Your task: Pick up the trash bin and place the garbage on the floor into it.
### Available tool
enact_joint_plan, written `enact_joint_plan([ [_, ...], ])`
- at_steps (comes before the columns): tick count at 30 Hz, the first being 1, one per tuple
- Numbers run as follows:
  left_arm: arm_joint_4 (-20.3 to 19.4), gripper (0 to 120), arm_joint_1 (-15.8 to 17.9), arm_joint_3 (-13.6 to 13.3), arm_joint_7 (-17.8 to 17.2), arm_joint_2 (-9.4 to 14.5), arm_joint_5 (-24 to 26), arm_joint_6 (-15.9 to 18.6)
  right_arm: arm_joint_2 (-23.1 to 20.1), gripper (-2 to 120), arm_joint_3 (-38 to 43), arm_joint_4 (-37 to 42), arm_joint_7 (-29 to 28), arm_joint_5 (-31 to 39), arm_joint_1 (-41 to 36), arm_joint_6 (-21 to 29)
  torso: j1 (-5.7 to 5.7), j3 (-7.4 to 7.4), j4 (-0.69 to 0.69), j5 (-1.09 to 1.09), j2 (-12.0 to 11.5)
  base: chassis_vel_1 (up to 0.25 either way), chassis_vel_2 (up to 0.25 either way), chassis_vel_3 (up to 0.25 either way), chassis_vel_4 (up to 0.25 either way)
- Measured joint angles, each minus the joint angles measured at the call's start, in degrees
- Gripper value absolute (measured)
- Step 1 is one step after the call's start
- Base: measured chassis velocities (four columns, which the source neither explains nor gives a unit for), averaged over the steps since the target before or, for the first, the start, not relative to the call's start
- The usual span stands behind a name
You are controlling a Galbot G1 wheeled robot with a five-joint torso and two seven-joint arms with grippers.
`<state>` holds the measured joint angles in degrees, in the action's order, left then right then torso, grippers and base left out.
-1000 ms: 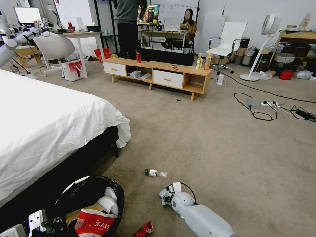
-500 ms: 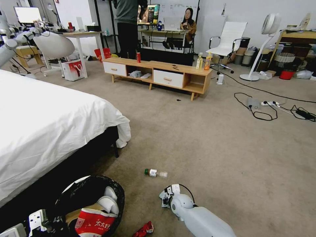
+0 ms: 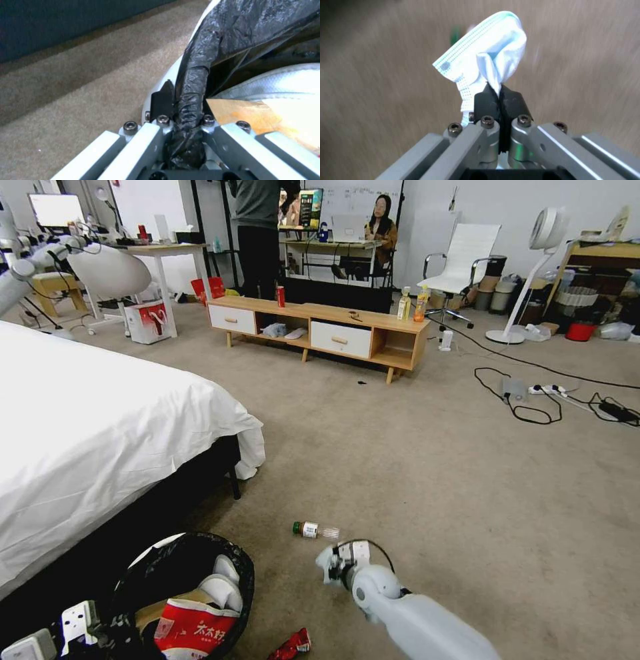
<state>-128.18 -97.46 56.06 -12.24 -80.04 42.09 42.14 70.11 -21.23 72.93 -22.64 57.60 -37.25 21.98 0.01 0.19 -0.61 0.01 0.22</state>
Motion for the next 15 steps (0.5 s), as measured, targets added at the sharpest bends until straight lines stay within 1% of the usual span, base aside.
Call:
enact_joint_plan([
  [1, -0.2, 1, 0.3, 0.0, -0.1, 0.4, 0.4, 0.0, -2.2, 0, 1.2, 4.5, 0.2, -0.2, 0.5, -1.6, 0.00, 0.00, 0.00, -0.01, 0.0, 0.000, 0.000, 0.000, 0.000],
  [2, -0.2, 1, 0.3, 0.0, -0.1, 0.4, 0.4, 0.0, -2.2, 0, 1.2, 4.5, 0.2, -0.2, 0.5, -1.6, 0.00, 0.00, 0.00, -0.01, 0.0, 0.000, 0.000, 0.000, 0.000],
  [4, -0.3, 1, 0.7, -0.1, -0.2, 0.9, 0.9, 0.0, -5.4, 0, 2.2, 9.4, 0.7, -0.4, 1.2, -3.5, 0.00, 0.00, -0.02, -0.01, 0.0, 0.000, 0.000, 0.000, 0.000],
  [5, -0.3, 1, 0.7, -0.1, -0.2, 0.9, 0.9, 0.0, -5.4, 0, 2.2, 9.4, 0.7, -0.4, 1.2, -3.5, 0.00, 0.00, -0.02, -0.01, 0.0, 0.000, 0.000, 0.000, 0.000],
  [6, -0.3, 1, 0.8, -0.1, -0.3, 1.1, 1.2, 0.0, -7.0, 0, 2.6, 12.1, 0.9, -0.4, 1.7, -4.0, 0.00, 0.00, -0.03, -0.01, 0.0, 0.000, 0.000, 0.000, 0.000],
  [7, -0.4, 1, 1.0, -0.1, -0.4, 1.5, 1.5, 0.0, -9.7, 0, 3.4, 17.8, 1.3, -0.2, 2.6, -4.7, 0.00, 0.00, -0.03, -0.01, 0.0, 0.000, 0.000, 0.000, 0.000],
  [8, -0.4, 1, 1.0, -0.1, -0.4, 1.5, 1.5, 0.0, -9.7, 0, 3.4, 17.8, 1.3, -0.2, 2.6, -4.7, 0.00, 0.00, -0.03, -0.01, 0.0, 0.000, 0.000, 0.000, 0.000],
  [10, -0.5, 1, 1.0, -0.2, -0.5, 1.9, 1.6, 0.0, -12.3, 0, 3.7, 25.4, 1.8, 1.6, 3.9, -5.1, 0.00, 0.00, 0.00, 0.00, 0.0, 0.000, 0.000, 0.000, 0.000],
  [11, -0.5, 1, 1.0, -0.2, -0.5, 1.9, 1.6, 0.0, -12.3, 0, 3.7, 25.4, 1.8, 1.6, 3.9, -5.1, 0.00, 0.00, 0.00, 0.00, 0.0, 0.000, 0.000, 0.000, 0.000],
  [12, -0.6, 1, 1.0, -0.3, -0.5, 2.1, 1.7, 0.0, -13.3, 0, 3.7, 29.6, 2.2, 3.0, 4.9, -5.2, 0.00, -0.01, 0.00, -0.01, 0.0, 0.000, 0.000, 0.000, 0.000],
  [13, -0.7, 1, 1.0, -0.4, -0.5, 2.3, 1.7, 0.0, -13.7, 0, 3.7, 31.7, 2.3, 3.9, 5.5, -5.2, 0.00, -0.01, 0.01, -0.01, 0.0, 0.000, 0.000, 0.000, 0.000],
  [14, -0.7, 1, 1.0, -0.4, -0.5, 2.3, 1.7, 0.0, -13.7, 0, 3.7, 31.7, 2.3, 3.9, 5.5, -5.2, 0.00, -0.01, 0.01, -0.01, 0.0, 0.000, 0.000, 0.000, 0.000],
  [15, -0.8, 1, 1.0, -0.4, -0.5, 2.5, 1.7, 0.0, -14.0, 0, 3.6, 34.0, 2.3, 5.3, 6.4, -5.2, 0.00, -0.01, 0.00, -0.01, 0.0, 0.000, 0.000, 0.000, 0.000],
])
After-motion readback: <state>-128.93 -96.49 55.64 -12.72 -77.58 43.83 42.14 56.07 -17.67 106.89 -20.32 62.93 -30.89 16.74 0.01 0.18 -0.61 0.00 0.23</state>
